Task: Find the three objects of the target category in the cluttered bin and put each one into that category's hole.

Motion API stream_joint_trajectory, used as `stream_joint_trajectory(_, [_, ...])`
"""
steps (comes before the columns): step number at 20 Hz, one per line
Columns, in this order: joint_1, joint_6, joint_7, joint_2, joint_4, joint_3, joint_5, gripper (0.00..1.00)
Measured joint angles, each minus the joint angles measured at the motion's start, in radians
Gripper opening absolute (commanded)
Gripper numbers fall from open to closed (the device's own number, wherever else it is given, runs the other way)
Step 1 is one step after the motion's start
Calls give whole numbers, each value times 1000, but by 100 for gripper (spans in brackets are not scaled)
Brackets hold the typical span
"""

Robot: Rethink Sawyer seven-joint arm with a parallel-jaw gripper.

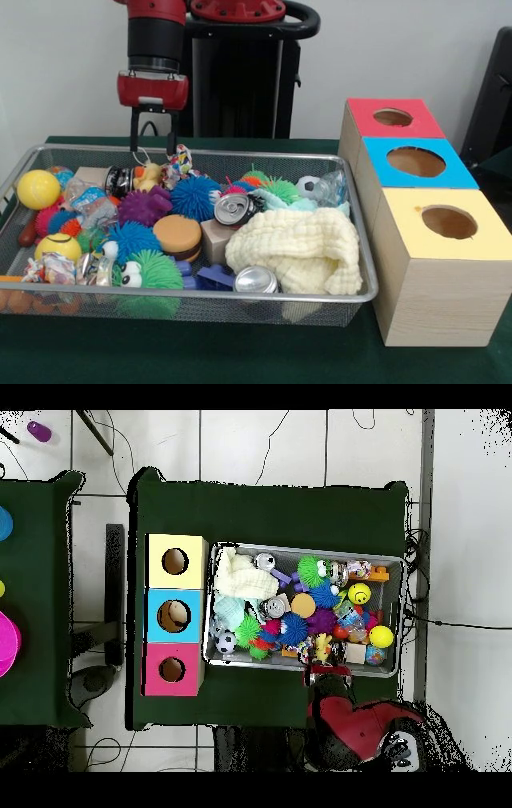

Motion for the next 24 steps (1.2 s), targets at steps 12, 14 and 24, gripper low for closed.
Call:
stream_joint_trajectory(12, [6, -265, 0, 167, -1, -90, 144, 100])
stream_joint_trajectory(14, [12, -289, 0, 199, -1, -111, 146, 100])
stream_joint_trajectory(24, [34, -329, 0, 264, -8, -169, 155, 100])
